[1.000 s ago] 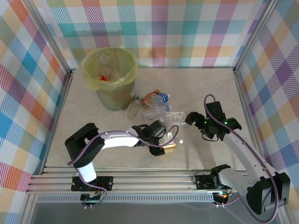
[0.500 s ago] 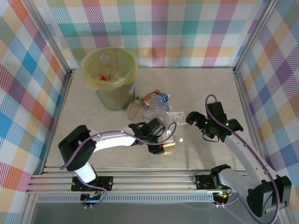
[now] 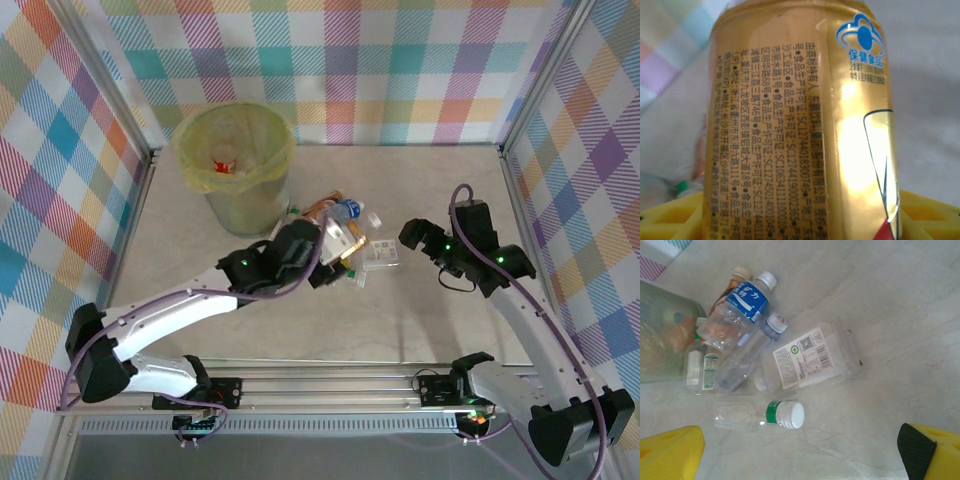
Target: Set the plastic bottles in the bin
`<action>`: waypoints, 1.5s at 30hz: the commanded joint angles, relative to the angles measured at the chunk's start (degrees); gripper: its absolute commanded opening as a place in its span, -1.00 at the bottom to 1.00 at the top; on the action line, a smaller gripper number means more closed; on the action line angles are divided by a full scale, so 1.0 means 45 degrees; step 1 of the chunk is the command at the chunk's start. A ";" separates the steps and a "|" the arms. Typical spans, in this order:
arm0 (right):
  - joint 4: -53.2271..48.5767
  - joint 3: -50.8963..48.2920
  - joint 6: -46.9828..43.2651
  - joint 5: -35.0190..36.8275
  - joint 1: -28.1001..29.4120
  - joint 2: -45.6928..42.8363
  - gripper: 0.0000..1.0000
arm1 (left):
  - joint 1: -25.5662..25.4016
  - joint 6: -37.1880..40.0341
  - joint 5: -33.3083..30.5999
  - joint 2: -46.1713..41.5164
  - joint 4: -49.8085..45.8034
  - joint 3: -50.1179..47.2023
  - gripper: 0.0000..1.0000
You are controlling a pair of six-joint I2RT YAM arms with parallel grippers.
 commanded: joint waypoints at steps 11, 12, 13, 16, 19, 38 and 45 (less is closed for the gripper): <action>0.0014 0.0109 -0.0331 -0.0739 -0.0051 0.0262 0.99 | 0.5785 -0.2086 -0.0719 0.1215 -0.0815 0.5149 -0.09; 0.0020 0.0109 -0.0334 -0.0753 -0.0042 0.0271 0.99 | 0.6136 -0.2134 -0.0676 0.1569 -0.1002 0.5675 -0.09; 0.0029 0.0091 -0.0314 -0.0807 -0.0043 0.0259 0.99 | 0.6472 -0.2160 -0.0684 0.1901 -0.1063 0.6058 -0.09; 0.0086 0.0002 -0.0272 -0.0934 -0.0060 0.0279 0.99 | 0.7290 -0.2423 -0.0696 0.2775 -0.1272 0.7078 -0.09; 0.0119 -0.0076 -0.0253 -0.0974 -0.0050 0.0279 0.99 | 0.8048 -0.2918 -0.0496 0.3300 -0.1199 0.7590 -0.09; 0.0620 -0.0246 -0.0331 -0.1495 -0.0041 0.0891 0.99 | 1.0312 -0.5124 -0.0419 0.4142 0.2909 0.5204 -0.06; 0.0661 -0.0345 -0.0372 -0.1444 -0.0045 0.0943 0.99 | 1.0307 -0.5094 0.0247 0.3651 0.4478 0.3850 -0.06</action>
